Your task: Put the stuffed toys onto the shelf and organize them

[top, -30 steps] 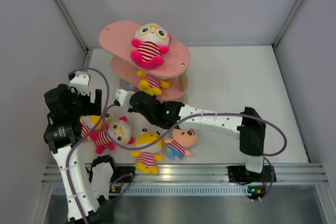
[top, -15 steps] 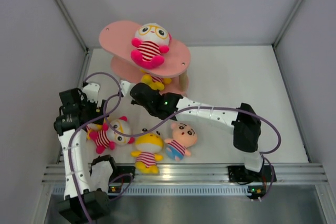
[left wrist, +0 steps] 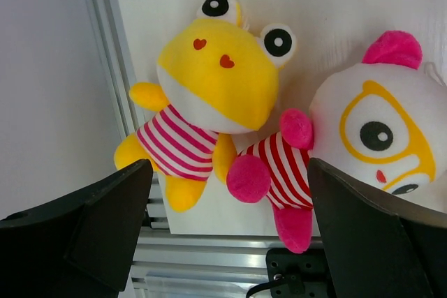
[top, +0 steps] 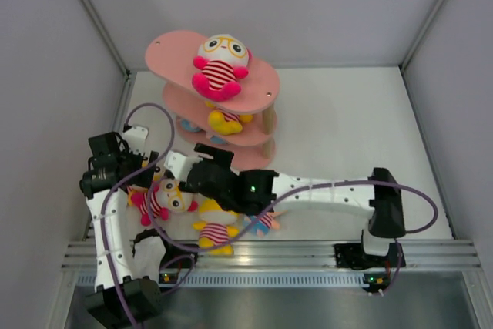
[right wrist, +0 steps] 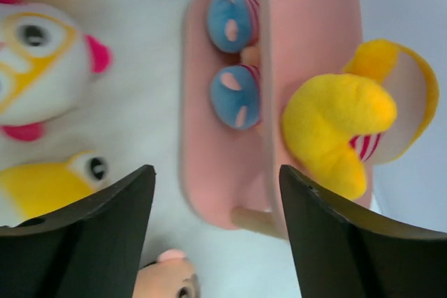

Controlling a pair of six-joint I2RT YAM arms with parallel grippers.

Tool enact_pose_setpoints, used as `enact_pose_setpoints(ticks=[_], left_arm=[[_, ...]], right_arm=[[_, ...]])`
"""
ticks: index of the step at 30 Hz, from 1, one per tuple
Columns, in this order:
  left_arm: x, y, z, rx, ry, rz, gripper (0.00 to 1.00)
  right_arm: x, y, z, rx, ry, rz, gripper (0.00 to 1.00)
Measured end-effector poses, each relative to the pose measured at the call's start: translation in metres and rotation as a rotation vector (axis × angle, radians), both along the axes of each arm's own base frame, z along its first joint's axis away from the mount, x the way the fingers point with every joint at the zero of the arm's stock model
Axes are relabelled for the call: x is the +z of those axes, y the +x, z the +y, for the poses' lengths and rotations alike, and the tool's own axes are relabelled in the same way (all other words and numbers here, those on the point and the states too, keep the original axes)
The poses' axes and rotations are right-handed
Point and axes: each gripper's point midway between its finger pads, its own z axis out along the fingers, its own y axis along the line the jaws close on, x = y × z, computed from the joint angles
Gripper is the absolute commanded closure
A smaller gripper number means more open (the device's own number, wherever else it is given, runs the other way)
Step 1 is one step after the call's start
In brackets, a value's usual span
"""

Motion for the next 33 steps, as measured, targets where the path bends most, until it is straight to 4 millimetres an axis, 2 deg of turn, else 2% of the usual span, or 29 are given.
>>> enact_pose_setpoints(ticks=[4,5,7,9,12,17,24,28,30,31,33], left_arm=[[-0.007,-0.005,-0.001,-0.001,-0.005,0.018,0.02],[-0.01,-0.007,-0.002,0.0,-0.007,0.024,0.02],[-0.014,-0.01,-0.002,0.003,-0.007,0.032,0.02],[-0.016,-0.013,-0.003,0.005,-0.004,0.031,0.02],[-0.016,-0.019,-0.005,0.005,-0.001,0.022,0.02],[-0.016,-0.027,-0.007,0.006,0.003,0.013,0.02],[-0.021,-0.034,-0.011,0.002,-0.008,0.028,0.02],[-0.022,-0.034,-0.015,-0.009,-0.026,0.03,0.02],[-0.022,-0.035,-0.016,-0.013,-0.03,0.032,0.02],[-0.023,-0.035,-0.016,-0.014,-0.033,0.033,0.02],[-0.023,-0.035,-0.018,-0.017,-0.039,0.033,0.02]], right_arm=[[0.009,-0.088,-0.015,0.153,0.112,0.071,0.16],[0.006,-0.11,-0.022,0.201,0.141,0.102,0.15],[-0.003,-0.141,-0.035,0.268,0.202,0.164,0.13],[-0.021,-0.162,-0.045,0.311,0.226,0.225,0.12],[-0.061,-0.182,-0.052,0.334,0.232,0.308,0.13],[-0.122,-0.203,-0.052,0.333,0.213,0.39,0.14],[-0.172,-0.21,-0.038,0.268,0.198,0.444,0.18],[-0.198,-0.203,-0.038,0.202,0.168,0.474,0.22],[-0.207,-0.197,-0.038,0.17,0.162,0.485,0.33],[-0.209,-0.195,-0.039,0.16,0.162,0.49,0.57],[-0.212,-0.191,-0.039,0.143,0.165,0.504,0.84]])
